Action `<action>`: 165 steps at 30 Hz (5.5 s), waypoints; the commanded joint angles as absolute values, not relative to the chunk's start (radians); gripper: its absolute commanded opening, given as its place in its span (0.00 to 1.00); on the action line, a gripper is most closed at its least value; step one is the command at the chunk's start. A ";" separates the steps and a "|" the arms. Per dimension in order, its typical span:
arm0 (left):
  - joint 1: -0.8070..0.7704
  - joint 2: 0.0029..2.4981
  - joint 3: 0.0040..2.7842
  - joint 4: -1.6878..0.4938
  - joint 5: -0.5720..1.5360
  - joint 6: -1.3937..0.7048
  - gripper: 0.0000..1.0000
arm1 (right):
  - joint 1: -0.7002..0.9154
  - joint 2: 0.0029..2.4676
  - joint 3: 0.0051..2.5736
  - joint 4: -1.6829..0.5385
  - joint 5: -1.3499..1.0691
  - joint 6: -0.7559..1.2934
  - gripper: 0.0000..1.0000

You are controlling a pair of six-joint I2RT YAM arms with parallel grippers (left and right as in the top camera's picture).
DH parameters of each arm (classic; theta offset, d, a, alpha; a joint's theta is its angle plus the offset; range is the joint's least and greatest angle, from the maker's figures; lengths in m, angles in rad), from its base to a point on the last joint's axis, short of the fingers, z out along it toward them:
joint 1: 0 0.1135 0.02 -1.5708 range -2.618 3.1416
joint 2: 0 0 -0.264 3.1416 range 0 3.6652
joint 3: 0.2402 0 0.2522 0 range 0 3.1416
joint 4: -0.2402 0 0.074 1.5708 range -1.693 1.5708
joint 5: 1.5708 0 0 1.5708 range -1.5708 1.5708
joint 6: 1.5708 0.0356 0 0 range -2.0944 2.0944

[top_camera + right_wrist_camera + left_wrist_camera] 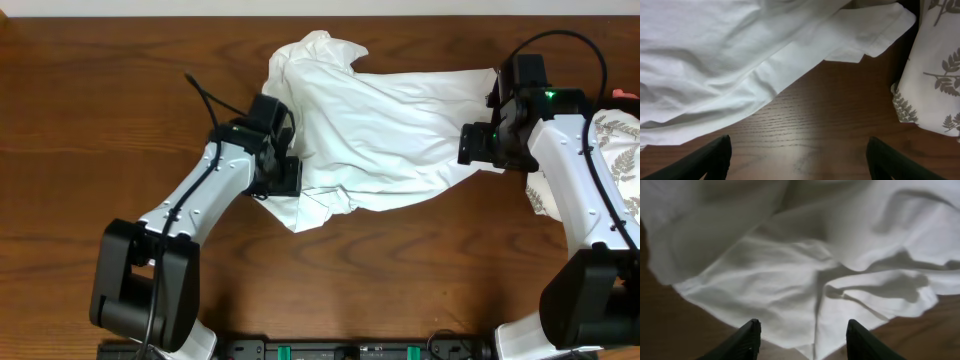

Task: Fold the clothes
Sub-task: 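Grasp the T-shirt's left and right edges with both grippers, then lift the T-shirt with both grippers and stretch it apart sideways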

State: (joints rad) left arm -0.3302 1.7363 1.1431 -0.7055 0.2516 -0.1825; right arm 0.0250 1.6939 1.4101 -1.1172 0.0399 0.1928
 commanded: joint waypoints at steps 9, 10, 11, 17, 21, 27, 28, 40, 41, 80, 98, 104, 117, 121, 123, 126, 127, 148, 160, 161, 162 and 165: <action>-0.326 1.734 0.977 -0.477 0.253 -0.176 0.56 | 0.028 1.697 1.403 -1.149 0.029 0.178 0.84; -0.326 1.734 0.967 -0.459 0.249 -0.175 0.56 | 0.028 1.697 1.403 -1.151 0.029 0.178 0.84; -0.326 1.734 0.958 -0.443 0.249 -0.164 0.56 | 0.028 1.697 1.403 -1.153 0.029 0.178 0.84; -0.302 1.734 0.916 -0.471 0.216 -0.181 0.57 | 0.028 1.697 1.403 -1.159 0.029 0.178 0.83; -0.223 1.734 0.895 -0.542 0.167 -0.276 0.57 | 0.028 1.697 1.403 -1.168 0.028 0.175 0.83; -0.049 1.734 0.886 -0.579 0.143 -0.311 0.57 | 0.028 1.697 1.403 -1.186 -0.027 0.142 0.82; -0.020 1.734 0.886 -0.579 0.141 -0.321 0.57 | 0.028 1.697 1.403 -1.190 -0.043 0.134 0.82; 0.079 1.734 0.886 -0.560 0.147 -0.339 0.57 | 0.150 1.697 1.327 -1.144 -0.205 0.027 0.71; 0.079 1.734 0.886 -0.560 0.148 -0.339 0.57 | 0.166 1.697 1.304 -1.116 -0.192 0.027 0.72; 0.079 1.734 0.886 -0.552 0.149 -0.334 0.58 | 0.130 1.697 1.066 -0.867 0.114 0.546 0.57; 0.079 1.734 0.886 -0.552 0.149 -0.334 0.58 | 0.089 1.697 1.009 -0.836 0.154 0.583 0.68; 0.079 1.734 0.886 -0.553 0.149 -0.335 0.58 | 0.068 1.697 1.005 -0.822 0.154 0.579 0.68; 0.079 1.734 0.886 -0.558 0.149 -0.335 0.58 | 0.068 1.697 0.897 -0.645 0.095 0.562 0.63; 0.079 1.734 0.886 -0.561 0.149 -0.335 0.58 | 0.068 1.697 0.886 -0.575 0.040 0.517 0.13; 0.079 1.734 0.886 -0.563 0.149 -0.335 0.58 | 0.068 1.697 0.888 -0.562 0.024 0.508 0.01; 0.079 1.734 0.886 -0.564 0.149 -0.335 0.59 | 0.066 1.694 0.899 -0.569 0.026 0.507 0.01; 0.079 1.734 0.886 -0.564 0.149 -0.335 0.58 | 0.064 1.690 0.904 -0.573 0.026 0.507 0.01; 0.079 1.734 0.887 -0.587 0.470 -0.308 0.09 | -0.066 1.418 1.077 -0.817 0.077 0.361 0.01; 0.081 1.733 0.886 -0.704 0.713 -0.316 0.51 | -0.066 1.419 1.077 -0.846 0.079 0.350 0.01; 0.083 1.732 0.886 -0.706 0.678 -0.332 0.51 | -0.066 1.419 1.077 -0.847 0.079 0.350 0.01; 0.084 1.730 0.887 -0.706 0.618 -0.356 0.52 | -0.066 1.420 1.077 -0.847 0.079 0.350 0.01; 0.085 1.720 0.887 -0.697 0.515 -0.365 0.53 | -0.066 1.420 1.077 -0.846 0.079 0.350 0.01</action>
State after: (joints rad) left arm 0.0780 1.7210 0.8940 -0.6991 0.6239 -0.3408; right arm -0.0563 1.4220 1.0653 -0.8452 0.0601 0.3691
